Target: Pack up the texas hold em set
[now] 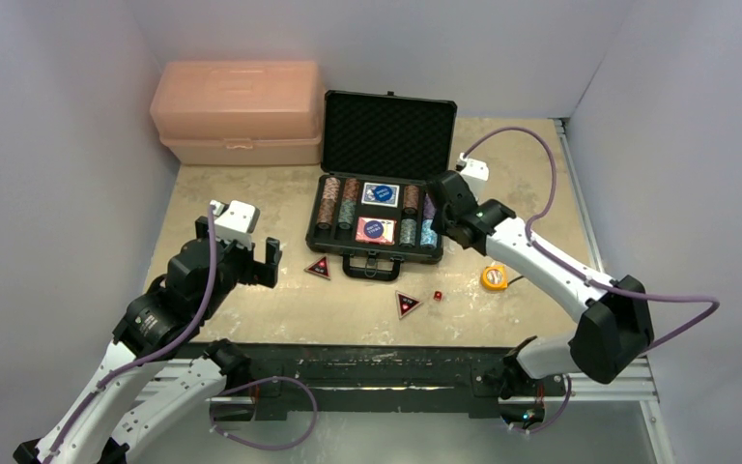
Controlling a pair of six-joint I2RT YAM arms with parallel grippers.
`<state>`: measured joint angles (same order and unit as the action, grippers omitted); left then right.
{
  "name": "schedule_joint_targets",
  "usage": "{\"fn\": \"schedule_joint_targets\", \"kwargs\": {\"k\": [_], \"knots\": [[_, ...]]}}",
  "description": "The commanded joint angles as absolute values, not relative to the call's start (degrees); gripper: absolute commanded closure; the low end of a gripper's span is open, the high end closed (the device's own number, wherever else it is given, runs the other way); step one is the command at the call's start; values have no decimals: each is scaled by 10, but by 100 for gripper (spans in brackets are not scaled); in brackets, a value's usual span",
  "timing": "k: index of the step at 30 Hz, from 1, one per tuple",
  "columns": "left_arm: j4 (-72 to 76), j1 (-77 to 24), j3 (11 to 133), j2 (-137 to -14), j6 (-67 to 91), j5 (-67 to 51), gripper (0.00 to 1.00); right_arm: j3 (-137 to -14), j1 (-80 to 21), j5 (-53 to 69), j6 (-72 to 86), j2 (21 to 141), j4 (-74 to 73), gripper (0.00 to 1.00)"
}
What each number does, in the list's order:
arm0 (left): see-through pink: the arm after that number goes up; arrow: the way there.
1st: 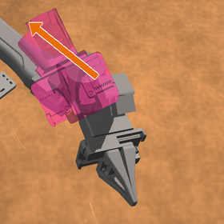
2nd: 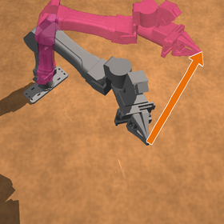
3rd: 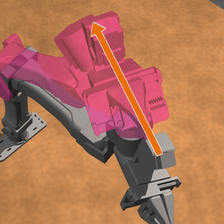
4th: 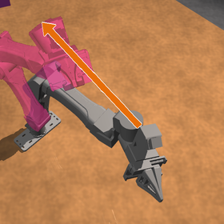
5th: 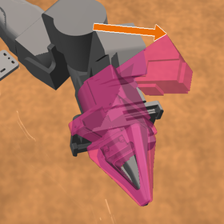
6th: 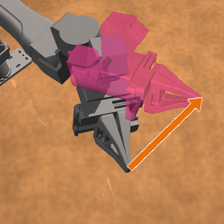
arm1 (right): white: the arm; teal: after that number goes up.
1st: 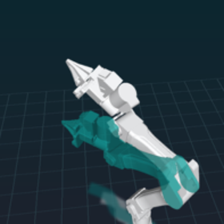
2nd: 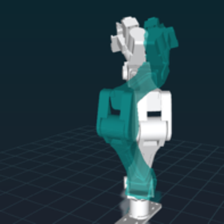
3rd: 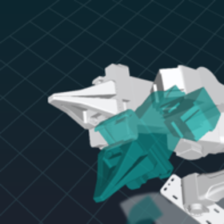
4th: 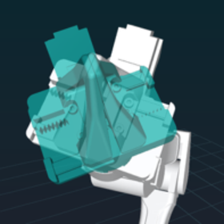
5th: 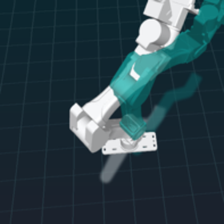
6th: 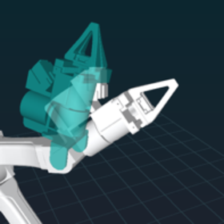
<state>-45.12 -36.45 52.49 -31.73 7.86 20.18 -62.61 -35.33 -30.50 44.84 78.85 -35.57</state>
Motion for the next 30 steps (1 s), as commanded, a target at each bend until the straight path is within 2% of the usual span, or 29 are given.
{"fn": "schedule_joint_targets", "kwargs": {"k": [1,11,22,30], "knots": [[-441,-365,522,-314,70,207,4,-671,-355,-288,405,808,-309,100],[-441,-365,523,-311,69,208,4,-732,-373,-165,368,874,-234,100],[-442,-365,522,-307,70,213,4,-909,-464,-140,376,1036,-265,100],[-442,-365,521,-307,69,219,4,-965,-487,-130,397,1109,-294,100]]}}
